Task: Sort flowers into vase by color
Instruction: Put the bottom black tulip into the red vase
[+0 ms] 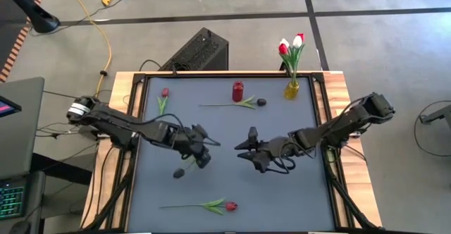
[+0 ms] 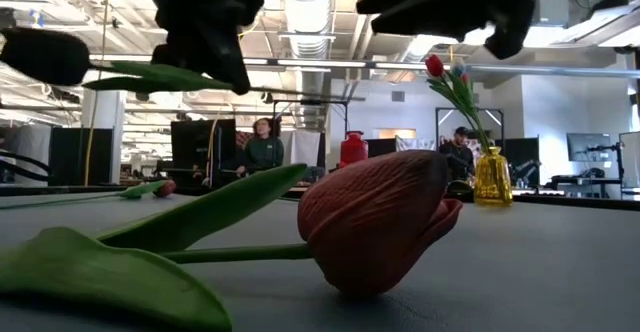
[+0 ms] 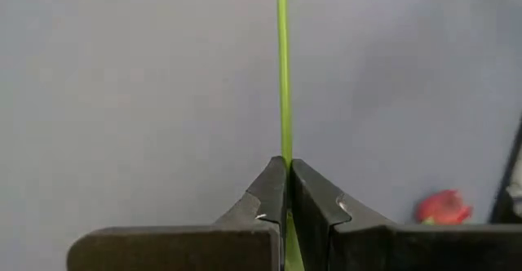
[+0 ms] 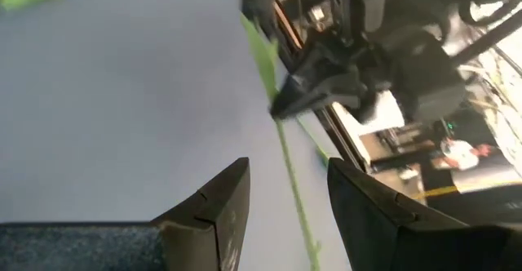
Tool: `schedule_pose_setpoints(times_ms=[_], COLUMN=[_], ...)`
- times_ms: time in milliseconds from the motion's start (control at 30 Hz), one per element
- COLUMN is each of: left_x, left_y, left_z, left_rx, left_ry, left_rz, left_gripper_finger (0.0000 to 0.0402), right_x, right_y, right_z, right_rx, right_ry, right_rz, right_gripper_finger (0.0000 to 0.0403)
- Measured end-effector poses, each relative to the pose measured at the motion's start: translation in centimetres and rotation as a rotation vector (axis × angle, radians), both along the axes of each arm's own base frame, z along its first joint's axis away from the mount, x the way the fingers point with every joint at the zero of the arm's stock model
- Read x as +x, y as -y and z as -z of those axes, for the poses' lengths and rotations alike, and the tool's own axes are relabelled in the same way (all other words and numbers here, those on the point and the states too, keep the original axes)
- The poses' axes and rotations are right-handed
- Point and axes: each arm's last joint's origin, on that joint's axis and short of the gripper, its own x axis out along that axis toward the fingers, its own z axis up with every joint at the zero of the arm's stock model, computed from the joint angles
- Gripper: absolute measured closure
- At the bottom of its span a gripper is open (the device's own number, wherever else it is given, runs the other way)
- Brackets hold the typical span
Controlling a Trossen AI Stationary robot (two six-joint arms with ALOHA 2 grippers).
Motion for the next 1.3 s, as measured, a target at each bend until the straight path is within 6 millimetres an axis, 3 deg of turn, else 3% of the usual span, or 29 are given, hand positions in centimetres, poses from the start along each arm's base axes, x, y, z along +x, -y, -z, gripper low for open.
schedule_pose_setpoints(times_ms=[400, 800, 967, 1300], left_x=[1.4, 1.7, 1.7, 1.7], left_y=[-1.4, -1.4, -1.4, -1.4], left_z=[-0.6, -0.9, -0.9, -0.9], left_rx=[-0.222, -0.277, -0.280, -0.270], left_ry=[0.105, 0.146, 0.154, 0.155], left_rz=[-0.177, -0.215, -0.214, -0.202], left_gripper_finger=[0.0401, 0.0401, 0.0401, 0.0401], right_x=[2.9, 5.9, 6.3, 6.3], right_y=[2.1, 1.8, 1.8, 1.6], right_z=[3.0, 3.5, 4.2, 3.9], right_rx=[-0.177, -0.248, -0.306, -0.320], right_ry=[-0.035, -0.049, -0.082, -0.071], right_rz=[0.159, 0.246, 0.243, 0.231], right_gripper_finger=[0.0212, 0.0220, 0.0254, 0.0361])
